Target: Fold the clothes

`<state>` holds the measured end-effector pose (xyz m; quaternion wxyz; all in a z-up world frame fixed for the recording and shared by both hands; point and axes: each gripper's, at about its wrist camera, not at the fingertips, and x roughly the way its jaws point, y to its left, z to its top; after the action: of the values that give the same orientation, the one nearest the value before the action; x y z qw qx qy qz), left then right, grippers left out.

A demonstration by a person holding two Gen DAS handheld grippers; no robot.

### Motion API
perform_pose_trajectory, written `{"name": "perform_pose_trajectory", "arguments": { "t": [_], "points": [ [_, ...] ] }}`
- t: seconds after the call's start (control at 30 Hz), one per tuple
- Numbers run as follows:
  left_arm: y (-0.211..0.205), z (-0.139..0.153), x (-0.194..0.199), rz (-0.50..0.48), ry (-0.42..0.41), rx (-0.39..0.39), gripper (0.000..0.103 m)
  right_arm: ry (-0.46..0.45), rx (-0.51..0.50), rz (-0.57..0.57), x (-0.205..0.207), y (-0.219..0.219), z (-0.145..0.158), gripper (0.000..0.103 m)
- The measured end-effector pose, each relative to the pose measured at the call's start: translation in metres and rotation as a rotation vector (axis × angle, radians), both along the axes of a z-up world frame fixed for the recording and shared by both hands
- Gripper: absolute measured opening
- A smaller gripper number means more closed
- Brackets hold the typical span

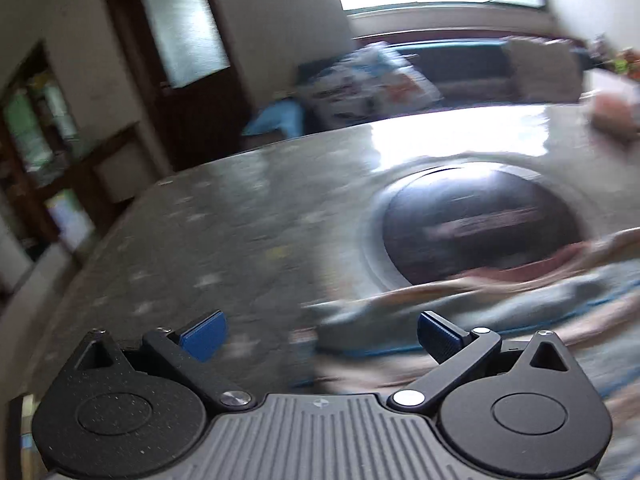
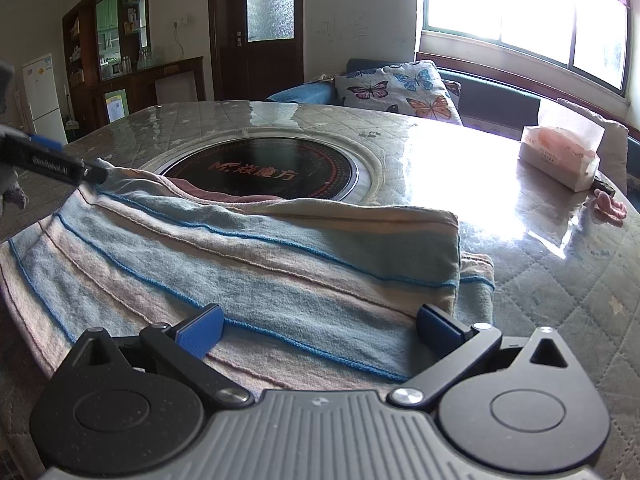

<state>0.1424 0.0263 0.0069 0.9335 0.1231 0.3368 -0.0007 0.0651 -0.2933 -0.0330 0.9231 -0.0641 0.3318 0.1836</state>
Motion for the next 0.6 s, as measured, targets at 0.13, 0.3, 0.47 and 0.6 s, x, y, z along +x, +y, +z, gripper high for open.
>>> {"name": "perform_pose_trajectory", "arguments": {
  "t": [0.13,0.3,0.47,0.6],
  "points": [
    [-0.036,-0.007,0.004,-0.1,0.026,-0.017,0.103,0.0,0.0,0.0,0.0,0.0,0.0,0.103],
    [-0.052,-0.031,0.019,-0.086,0.083,0.036,0.103,0.0,0.0,0.0,0.0,0.0,0.0,0.103],
    [-0.042,-0.034,0.025,-0.031,0.08,0.019,0.103,0.001,-0.002,0.002,0.0,0.0,0.0,0.103],
    [-0.033,-0.029,0.017,-0.018,0.071,0.006,0.103,0.004,-0.017,0.014,-0.003,0.002,0.004,0.103]
  ]
}}
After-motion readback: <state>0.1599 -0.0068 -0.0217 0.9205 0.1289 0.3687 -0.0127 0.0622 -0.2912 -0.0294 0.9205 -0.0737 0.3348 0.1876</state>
